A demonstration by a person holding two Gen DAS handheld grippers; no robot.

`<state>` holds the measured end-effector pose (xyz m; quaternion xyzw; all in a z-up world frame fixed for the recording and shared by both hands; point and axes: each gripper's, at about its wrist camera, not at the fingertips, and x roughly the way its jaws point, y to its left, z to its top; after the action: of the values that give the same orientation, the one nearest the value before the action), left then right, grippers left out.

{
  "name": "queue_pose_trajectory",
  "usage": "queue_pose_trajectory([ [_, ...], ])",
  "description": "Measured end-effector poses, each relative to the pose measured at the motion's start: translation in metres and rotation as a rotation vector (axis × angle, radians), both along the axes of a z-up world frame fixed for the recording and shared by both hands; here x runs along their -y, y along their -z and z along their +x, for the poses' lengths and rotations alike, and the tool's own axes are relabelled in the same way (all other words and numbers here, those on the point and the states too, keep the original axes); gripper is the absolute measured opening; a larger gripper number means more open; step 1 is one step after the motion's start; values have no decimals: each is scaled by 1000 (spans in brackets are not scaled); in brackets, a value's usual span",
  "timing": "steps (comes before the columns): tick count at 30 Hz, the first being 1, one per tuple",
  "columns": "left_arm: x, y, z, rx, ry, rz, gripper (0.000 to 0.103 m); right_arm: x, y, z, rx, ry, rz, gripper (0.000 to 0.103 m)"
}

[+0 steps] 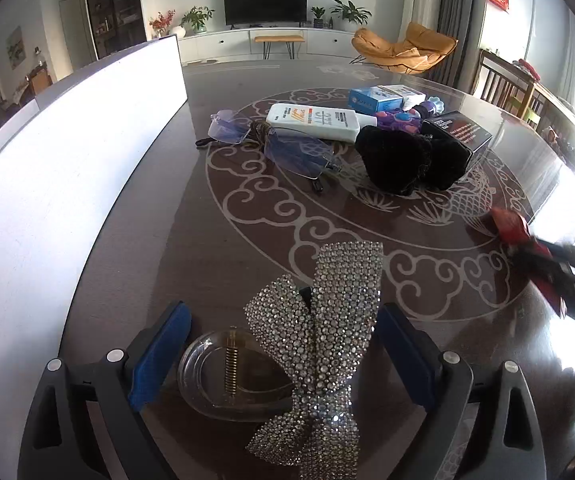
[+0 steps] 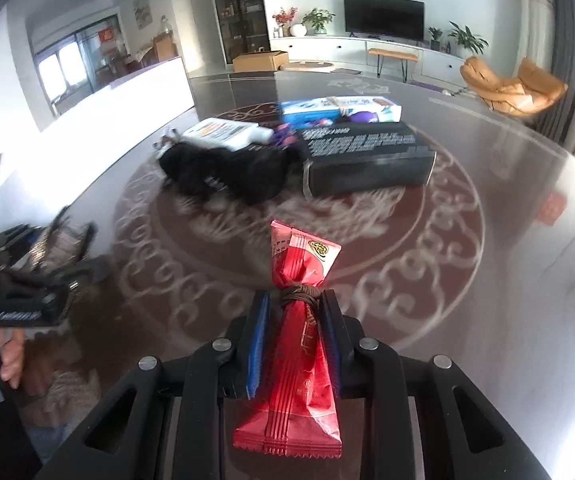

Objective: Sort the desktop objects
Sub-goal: 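Lift the bow clip with the left tool while the right tool carries the red snack bar to the bin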

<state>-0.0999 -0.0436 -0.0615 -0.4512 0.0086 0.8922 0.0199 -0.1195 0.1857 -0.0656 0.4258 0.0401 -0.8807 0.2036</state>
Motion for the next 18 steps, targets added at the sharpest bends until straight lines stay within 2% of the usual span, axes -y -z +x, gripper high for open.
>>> queue_pose_trajectory([
  [5, -1, 0, 1, 5, 7, -2, 98, -1, 1, 7, 6, 54, -20, 28],
  [8, -1, -1, 0, 7, 9, -1, 99, 5, 1, 9, -2, 38, 5, 35],
  [11, -3, 1, -2, 14, 19, -2, 103, 17, 2, 12, -16, 6, 62, 50],
  [13, -3, 1, -2, 18, 24, -2, 103, 26, 6, 13, -15, 10, 126, 89],
  [17, -4, 1, -1, 18, 25, -3, 103, 21, 9, 9, 13, 23, 100, 95],
  [18, -4, 1, 0, 19, 25, -3, 103, 22, 10, 8, 23, 21, 104, 103],
])
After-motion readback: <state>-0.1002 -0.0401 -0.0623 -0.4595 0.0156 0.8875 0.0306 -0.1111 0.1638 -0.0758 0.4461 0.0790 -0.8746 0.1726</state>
